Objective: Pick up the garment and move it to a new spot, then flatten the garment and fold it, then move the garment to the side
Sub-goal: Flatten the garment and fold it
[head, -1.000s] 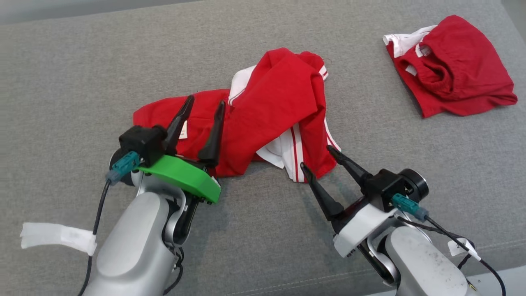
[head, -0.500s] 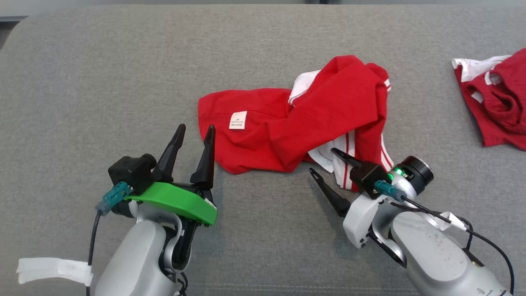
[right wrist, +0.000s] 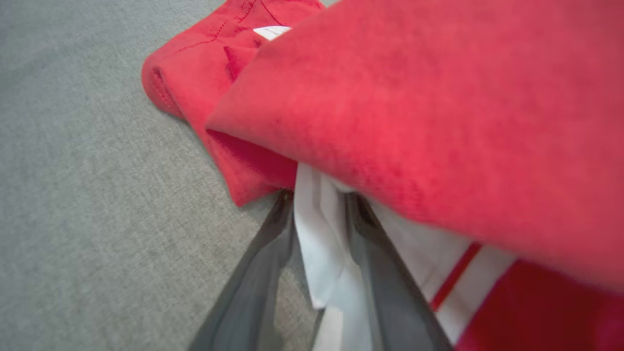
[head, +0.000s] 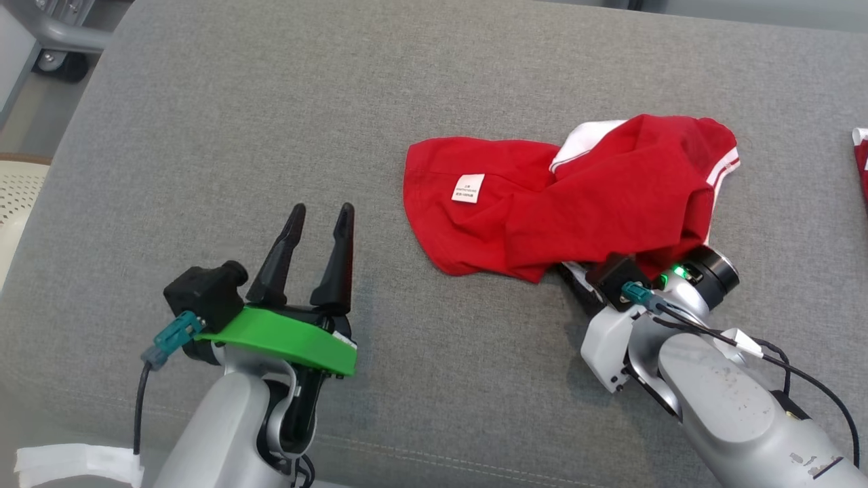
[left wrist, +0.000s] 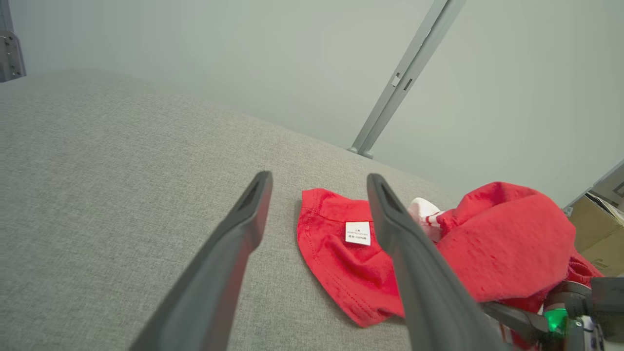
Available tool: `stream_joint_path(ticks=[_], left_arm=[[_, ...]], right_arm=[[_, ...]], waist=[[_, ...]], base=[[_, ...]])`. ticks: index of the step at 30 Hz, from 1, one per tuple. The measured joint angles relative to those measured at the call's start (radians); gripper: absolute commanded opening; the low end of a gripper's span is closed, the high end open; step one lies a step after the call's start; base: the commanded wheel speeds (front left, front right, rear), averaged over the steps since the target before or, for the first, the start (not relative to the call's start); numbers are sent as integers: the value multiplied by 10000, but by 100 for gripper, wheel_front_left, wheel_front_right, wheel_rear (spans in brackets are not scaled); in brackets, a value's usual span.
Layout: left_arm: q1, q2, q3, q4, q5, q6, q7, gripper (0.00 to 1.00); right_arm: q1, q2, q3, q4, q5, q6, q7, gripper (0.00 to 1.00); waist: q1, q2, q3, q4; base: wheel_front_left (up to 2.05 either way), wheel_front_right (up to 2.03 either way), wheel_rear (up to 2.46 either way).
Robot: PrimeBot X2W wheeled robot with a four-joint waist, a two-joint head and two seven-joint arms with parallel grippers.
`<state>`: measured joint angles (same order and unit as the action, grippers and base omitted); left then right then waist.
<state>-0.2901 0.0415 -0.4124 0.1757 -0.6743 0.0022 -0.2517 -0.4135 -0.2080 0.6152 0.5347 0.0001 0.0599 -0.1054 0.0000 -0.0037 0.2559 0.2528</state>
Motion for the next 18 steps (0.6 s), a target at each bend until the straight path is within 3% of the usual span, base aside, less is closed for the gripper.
stream_joint_path(ticks=[7, 18], left_arm=[[325, -8, 401, -249, 107, 163, 0, 100], [843, 0, 619, -284, 370, 171, 0, 100]], right_arm=[[-69, -169, -194, 27, 17, -84, -447, 0], [323, -1143, -777, -1051, 90, -441, -1005, 0]], waist=[[0, 0, -12, -216], [0, 0, -247, -1178]], base=[[0, 0, 0], [0, 0, 0]])
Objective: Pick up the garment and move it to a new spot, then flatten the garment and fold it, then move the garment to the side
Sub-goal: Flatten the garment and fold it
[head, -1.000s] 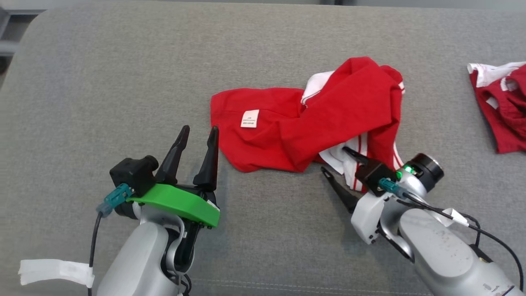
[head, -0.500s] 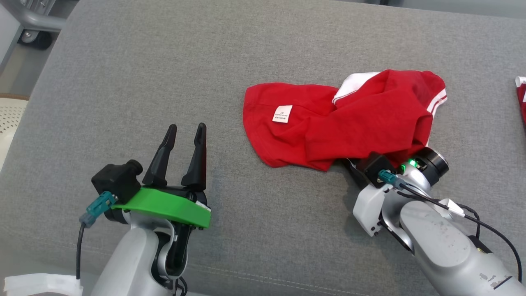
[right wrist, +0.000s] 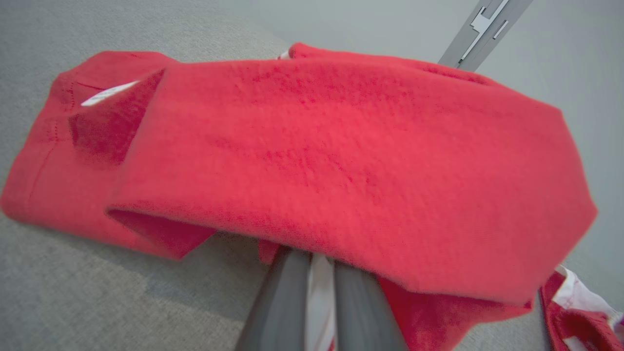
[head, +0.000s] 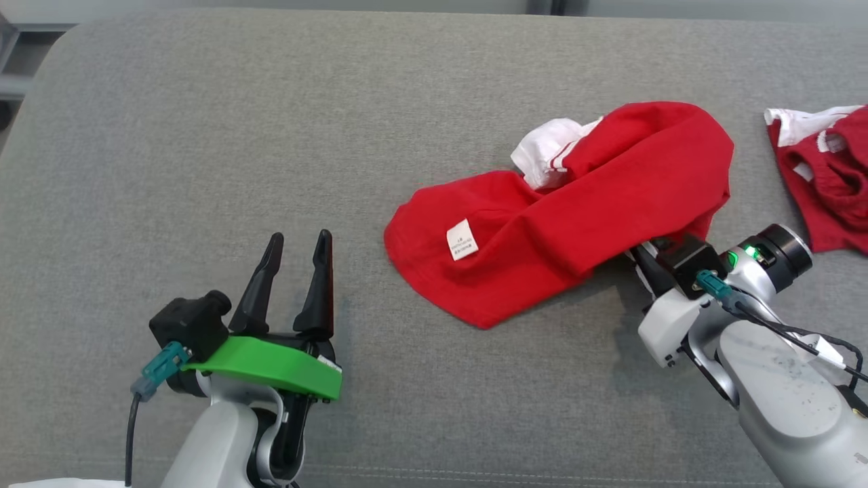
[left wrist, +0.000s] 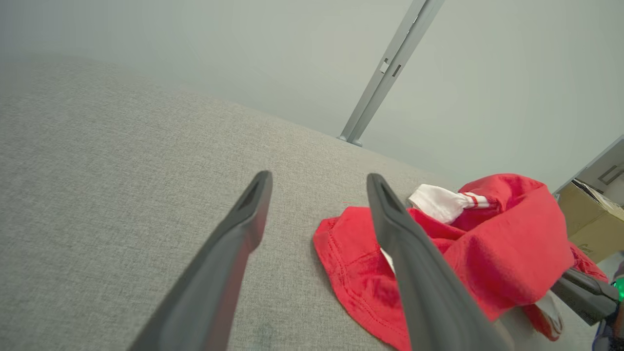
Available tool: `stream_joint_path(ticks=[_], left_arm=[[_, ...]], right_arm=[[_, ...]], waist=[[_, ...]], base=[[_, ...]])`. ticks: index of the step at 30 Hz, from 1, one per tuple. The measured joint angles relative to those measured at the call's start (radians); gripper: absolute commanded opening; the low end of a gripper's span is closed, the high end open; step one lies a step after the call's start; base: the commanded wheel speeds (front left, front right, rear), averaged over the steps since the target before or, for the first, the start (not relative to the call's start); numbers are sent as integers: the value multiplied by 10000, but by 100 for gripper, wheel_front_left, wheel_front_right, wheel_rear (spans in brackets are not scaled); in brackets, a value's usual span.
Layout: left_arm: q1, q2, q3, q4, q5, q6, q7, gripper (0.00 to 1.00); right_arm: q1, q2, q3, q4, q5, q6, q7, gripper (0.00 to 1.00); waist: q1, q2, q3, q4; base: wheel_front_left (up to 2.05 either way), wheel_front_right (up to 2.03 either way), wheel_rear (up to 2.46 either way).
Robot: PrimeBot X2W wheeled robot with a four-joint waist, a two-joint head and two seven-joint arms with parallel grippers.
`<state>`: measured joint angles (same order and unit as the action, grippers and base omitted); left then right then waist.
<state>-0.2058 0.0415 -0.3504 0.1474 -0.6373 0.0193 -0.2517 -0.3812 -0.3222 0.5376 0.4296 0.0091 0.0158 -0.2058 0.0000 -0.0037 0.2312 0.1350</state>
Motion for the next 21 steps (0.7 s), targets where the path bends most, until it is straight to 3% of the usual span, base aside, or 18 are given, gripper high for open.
stream_joint_path(ticks=[4, 6, 12, 17, 21], left_arm=[[108, 0, -82, 12, 73, -2, 0, 100], [143, 0, -104, 8, 127, -2, 0, 100], [198, 4, -115, -40, 169, -2, 0, 100], [211, 8, -658, 12, 63, -31, 0, 100], [222, 27, -1156, 186, -247, -176, 0, 100]], right_arm=[[193, -313, 19, -151, 12, 138, 36, 0], [383, -522, 188, -136, 8, 364, 234, 0], [337, -1062, -341, -863, -4, 151, 88, 0], [-159, -1020, -589, -1852, 113, 100, -54, 0], [-216, -972, -692, -1965, 295, 107, -15, 0]], waist=[[0, 0, -88, -452], [0, 0, -124, -682], [0, 0, -197, -1313], [0, 0, -279, -1607], [0, 0, -346, -1532]], base=[[0, 0, 0], [0, 0, 0], [0, 0, 0], [0, 0, 0], [0, 0, 0]])
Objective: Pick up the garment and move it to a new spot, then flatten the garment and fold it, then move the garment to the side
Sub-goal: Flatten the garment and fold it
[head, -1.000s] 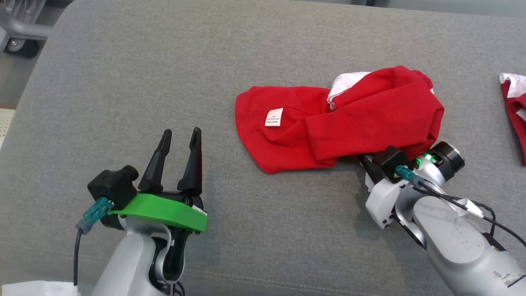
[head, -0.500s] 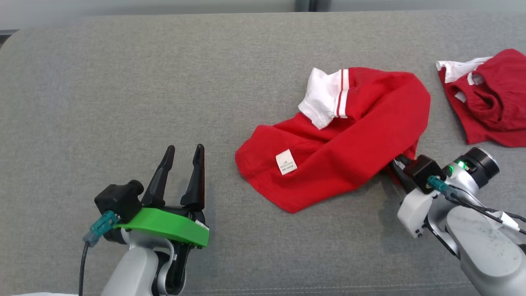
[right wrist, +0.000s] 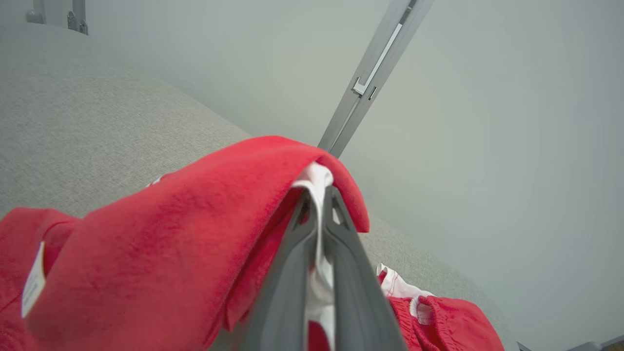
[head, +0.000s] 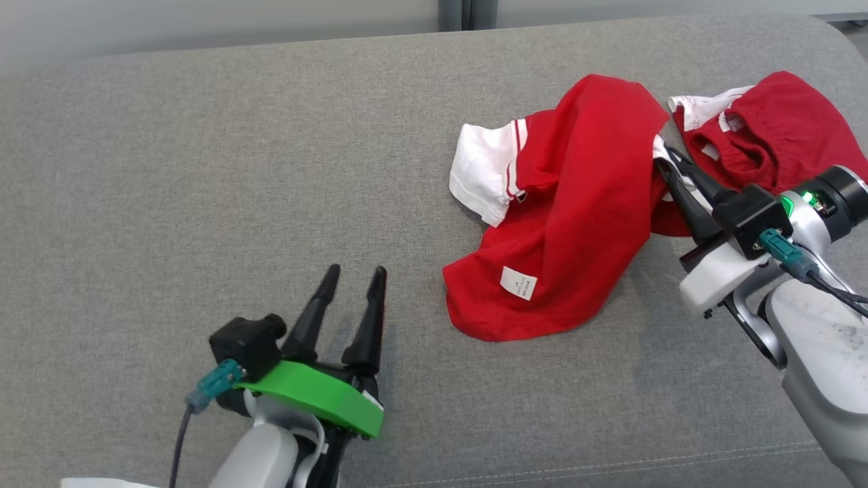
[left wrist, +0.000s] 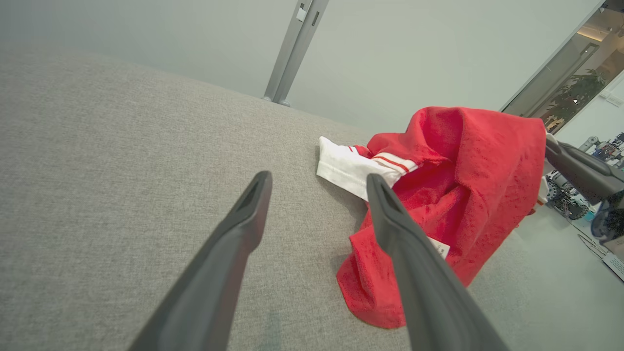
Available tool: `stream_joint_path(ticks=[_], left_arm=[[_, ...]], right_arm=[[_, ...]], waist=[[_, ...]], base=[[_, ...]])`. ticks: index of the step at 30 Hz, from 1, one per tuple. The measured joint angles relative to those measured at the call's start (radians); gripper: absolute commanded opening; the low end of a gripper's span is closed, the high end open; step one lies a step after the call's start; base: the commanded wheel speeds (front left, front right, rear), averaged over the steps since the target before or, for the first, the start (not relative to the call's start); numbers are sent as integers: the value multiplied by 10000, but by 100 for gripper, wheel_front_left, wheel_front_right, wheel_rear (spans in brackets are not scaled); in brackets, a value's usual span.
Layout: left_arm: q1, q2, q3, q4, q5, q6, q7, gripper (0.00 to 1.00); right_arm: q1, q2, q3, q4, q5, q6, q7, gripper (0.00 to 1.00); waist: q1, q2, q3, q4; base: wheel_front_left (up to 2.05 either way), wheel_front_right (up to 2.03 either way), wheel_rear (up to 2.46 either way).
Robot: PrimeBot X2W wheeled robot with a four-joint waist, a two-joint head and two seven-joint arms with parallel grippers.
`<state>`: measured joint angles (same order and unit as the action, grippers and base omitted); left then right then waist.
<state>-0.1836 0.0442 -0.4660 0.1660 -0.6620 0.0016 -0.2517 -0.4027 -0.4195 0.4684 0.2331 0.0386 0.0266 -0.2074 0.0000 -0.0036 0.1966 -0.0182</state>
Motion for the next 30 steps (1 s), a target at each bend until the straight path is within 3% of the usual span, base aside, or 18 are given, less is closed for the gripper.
stream_joint_path(ticks=[5, 10, 18, 26, 30], left_arm=[[151, 10, -1348, 336, -357, -510, 401, 100], [479, 52, -2527, 640, -1450, -819, 1110, 100], [246, 52, -2913, 1177, -2194, -790, 1494, 100], [-1276, 46, -3457, 1753, -1275, -213, 1262, 100], [-1662, 40, -3703, 2351, -961, 274, 1266, 100]], right_arm=[[312, -219, -31, 593, 313, 171, 447, 0], [629, -65, -10, 800, 560, 203, 629, 0], [629, 451, 134, 796, 790, 261, 629, 0], [594, 874, 222, 780, 880, 261, 627, 0], [456, 1089, 244, 794, 938, 259, 614, 0]], waist=[[0, 0, -46, 224], [0, 0, -46, 321], [0, 0, -11, 69], [0, 0, 140, -521], [0, 0, 292, -873]], base=[[0, 0, 0], [0, 0, 0], [0, 0, 0], [0, 0, 0], [0, 0, 0]])
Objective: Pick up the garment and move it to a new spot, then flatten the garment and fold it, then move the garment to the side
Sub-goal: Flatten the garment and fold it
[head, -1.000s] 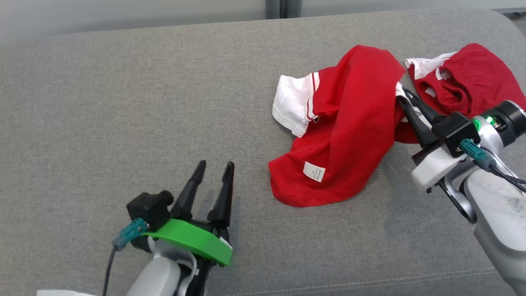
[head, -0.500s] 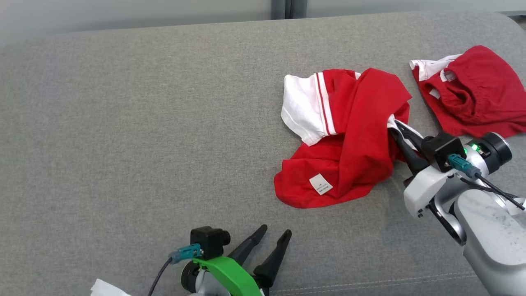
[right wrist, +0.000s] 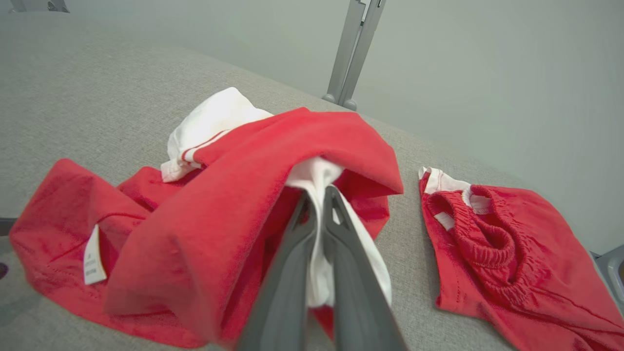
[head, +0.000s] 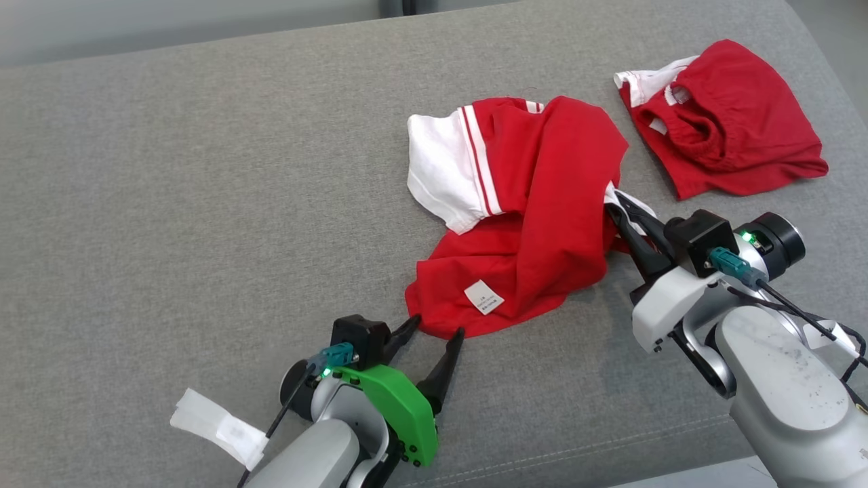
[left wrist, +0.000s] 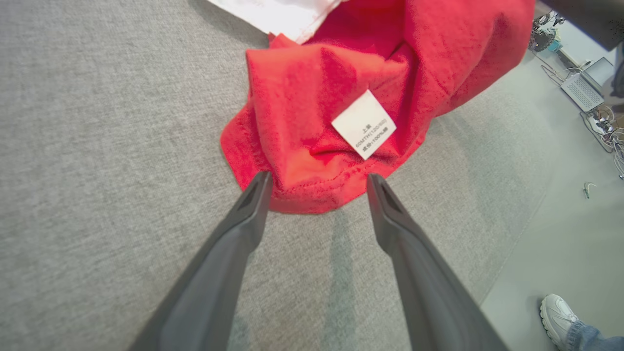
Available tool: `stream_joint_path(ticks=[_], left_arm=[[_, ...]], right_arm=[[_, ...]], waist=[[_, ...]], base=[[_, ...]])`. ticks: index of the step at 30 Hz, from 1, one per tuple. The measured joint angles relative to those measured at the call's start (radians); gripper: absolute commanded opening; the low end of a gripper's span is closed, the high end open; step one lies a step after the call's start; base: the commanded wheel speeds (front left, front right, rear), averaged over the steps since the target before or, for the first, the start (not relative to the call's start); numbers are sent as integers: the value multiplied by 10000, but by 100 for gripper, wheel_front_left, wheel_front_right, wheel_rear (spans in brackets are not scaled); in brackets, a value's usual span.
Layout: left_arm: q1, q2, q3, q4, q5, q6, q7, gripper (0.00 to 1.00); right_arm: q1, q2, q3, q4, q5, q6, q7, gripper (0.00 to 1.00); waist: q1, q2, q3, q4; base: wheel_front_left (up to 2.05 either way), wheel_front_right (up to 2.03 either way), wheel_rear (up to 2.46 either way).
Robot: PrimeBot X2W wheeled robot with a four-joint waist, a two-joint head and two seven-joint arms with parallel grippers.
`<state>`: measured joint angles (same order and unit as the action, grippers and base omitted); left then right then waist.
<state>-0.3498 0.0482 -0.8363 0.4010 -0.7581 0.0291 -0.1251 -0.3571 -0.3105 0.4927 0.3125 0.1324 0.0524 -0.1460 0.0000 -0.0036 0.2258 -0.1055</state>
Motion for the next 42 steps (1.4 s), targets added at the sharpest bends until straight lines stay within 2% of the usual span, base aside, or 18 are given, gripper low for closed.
stream_joint_path(ticks=[5, 6, 7, 8, 9, 17, 24, 25, 27, 31, 32, 34, 38, 42], left_arm=[[-601, -8, -194, 623, 351, 303, -36, 100], [-700, -8, -224, 709, 351, 341, -50, 84], [-779, -4, -290, 790, 351, 341, -50, 48], [-842, -2, -380, 878, 353, 343, -50, 33], [-883, -8, -464, 965, 368, 341, -52, 0], [-1360, -6, -700, 1131, 410, 341, -558, 0], [-1943, -17, -25, 1064, 380, 426, -1072, 0], [-2040, -19, 96, 1055, 380, 445, -1147, 0], [-2202, -23, 370, 1016, 380, 504, -1198, 0], [-2447, -40, 918, 936, 401, 594, -1239, 0], [-2507, -42, 1022, 905, 424, 596, -1239, 0], [-2595, -50, 1273, 802, 481, 629, -1256, 0], [-2867, 31, 1697, 663, 683, 683, -1266, 0], [-3050, 65, 2219, 201, 1030, 696, -1266, 0]], right_arm=[[-269, 209, -17, 25, 8, -10, -125, 0], [-291, 255, -17, 48, 10, -10, -134, 0], [-298, 284, -17, 79, 10, -12, -180, 0], [-299, 299, -19, 113, 10, -13, -219, 0], [-299, 301, -42, 151, 12, -19, -221, 0], [-295, 192, -410, 433, 150, -282, -477, 0], [-178, -44, -617, 560, 291, -382, -650, 0], [-150, -46, -625, 560, 322, -382, -656, 5], [-25, -23, -616, 560, 362, -382, -721, 35], [199, 29, -552, 579, 391, -380, -738, 49], [234, 46, -512, 589, 393, -378, -742, 64], [287, 94, -424, 585, 410, -360, -754, 85], [408, 257, -167, 550, 410, -259, -821, 98], [467, 278, 31, 483, 405, -130, -823, 100]], waist=[[0, 0, 292, -501], [0, 0, 342, -572], [0, 0, 390, -640], [0, 0, 437, -707], [0, 0, 480, -766], [0, 0, 621, -787], [0, 0, 467, -427], [0, 0, 438, -368], [0, 0, 369, -249], [0, 0, 190, -50], [0, 0, 143, -6], [0, 0, 53, 77], [0, 0, -78, 191], [0, 0, -122, 236]], base=[[0, 0, 0], [0, 0, 0], [0, 0, 0], [0, 0, 0], [0, 0, 0], [0, 0, 0], [0, 0, 0], [0, 0, 0], [0, 0, 0], [0, 0, 0], [0, 0, 0], [0, 0, 0], [0, 0, 0], [0, 0, 0]])
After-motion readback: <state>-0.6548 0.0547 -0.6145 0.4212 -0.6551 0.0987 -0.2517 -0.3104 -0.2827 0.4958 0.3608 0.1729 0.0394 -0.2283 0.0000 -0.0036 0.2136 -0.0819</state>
